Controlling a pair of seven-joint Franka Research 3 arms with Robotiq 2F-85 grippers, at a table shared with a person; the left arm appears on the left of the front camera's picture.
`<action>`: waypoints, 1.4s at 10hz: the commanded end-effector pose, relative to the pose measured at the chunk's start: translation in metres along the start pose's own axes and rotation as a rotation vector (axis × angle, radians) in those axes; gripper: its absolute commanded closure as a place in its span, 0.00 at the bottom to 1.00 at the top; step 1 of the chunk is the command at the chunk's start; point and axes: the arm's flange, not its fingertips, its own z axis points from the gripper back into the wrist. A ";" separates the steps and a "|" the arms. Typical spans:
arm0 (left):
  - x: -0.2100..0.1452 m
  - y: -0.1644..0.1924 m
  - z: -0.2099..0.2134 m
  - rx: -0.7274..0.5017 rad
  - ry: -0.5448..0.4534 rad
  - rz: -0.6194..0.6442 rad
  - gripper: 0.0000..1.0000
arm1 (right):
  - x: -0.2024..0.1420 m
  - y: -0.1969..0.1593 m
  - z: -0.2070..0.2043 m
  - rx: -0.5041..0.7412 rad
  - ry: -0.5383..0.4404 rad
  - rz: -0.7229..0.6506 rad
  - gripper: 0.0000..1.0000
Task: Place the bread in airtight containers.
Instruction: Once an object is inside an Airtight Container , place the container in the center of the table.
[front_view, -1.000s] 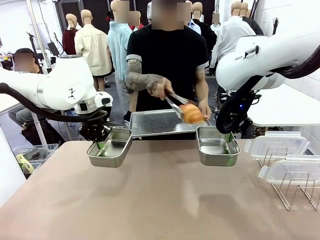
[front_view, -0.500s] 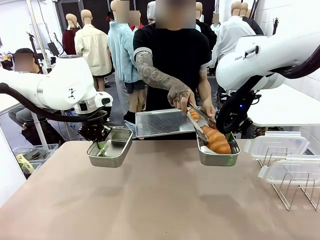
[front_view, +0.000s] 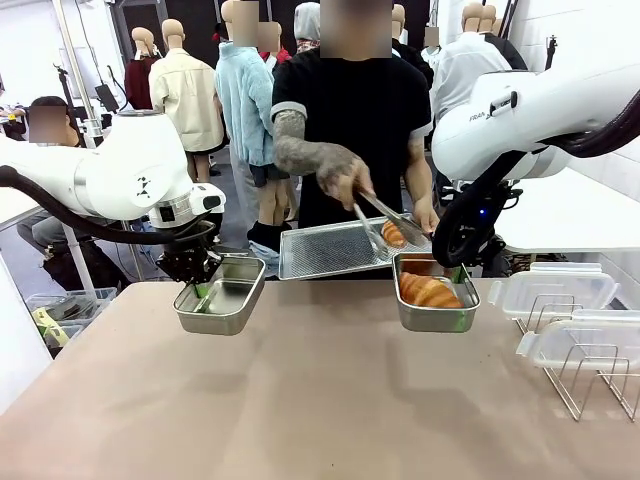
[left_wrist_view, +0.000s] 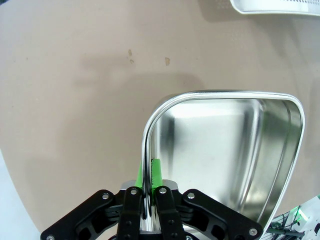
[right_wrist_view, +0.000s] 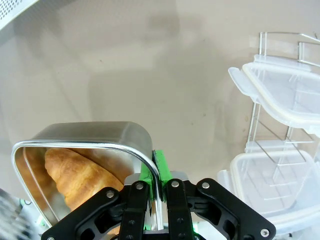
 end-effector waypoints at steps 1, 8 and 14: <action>0.001 -0.001 0.002 0.017 -0.023 0.017 1.00 | 0.000 0.001 0.000 0.004 -0.009 0.000 1.00; 0.001 -0.001 0.002 0.017 -0.023 0.017 1.00 | 0.000 0.001 0.000 0.004 -0.009 0.000 1.00; 0.001 -0.001 0.002 0.017 -0.023 0.017 1.00 | 0.000 0.001 0.000 0.004 -0.009 0.000 1.00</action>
